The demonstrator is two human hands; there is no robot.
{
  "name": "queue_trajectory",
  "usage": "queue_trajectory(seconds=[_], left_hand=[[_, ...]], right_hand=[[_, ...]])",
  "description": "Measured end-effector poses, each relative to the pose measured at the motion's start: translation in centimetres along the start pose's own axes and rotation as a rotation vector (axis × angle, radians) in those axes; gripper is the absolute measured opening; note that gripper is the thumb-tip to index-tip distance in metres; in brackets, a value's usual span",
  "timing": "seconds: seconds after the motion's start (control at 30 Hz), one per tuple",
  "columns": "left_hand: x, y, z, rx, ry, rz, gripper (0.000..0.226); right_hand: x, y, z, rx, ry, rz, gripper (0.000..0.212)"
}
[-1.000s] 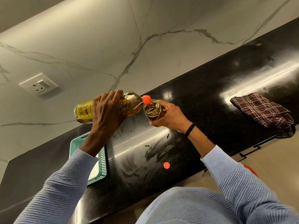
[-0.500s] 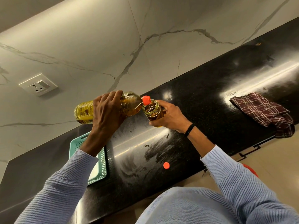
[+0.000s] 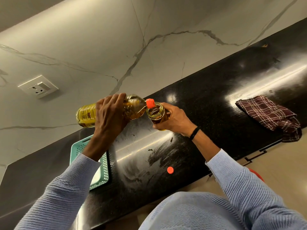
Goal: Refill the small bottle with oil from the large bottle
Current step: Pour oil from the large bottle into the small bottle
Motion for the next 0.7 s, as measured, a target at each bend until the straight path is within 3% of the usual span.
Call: queue_trajectory(seconds=[0.7], left_hand=[[0.1,-0.05,0.01,-0.004,0.005,-0.001,0.079]], right_hand=[[-0.11,-0.23,-0.06,0.004,-0.007,-0.006,0.075]])
Point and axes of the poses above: each hand's wrist, its own y-axis away from the middle knuckle, its own z-axis out of the back of the hand, x = y × z, the point moved 4 cm from there along -y, towards the middle knuckle, and after that the axes turned 6 degrees about z, right-handed, at the moved point
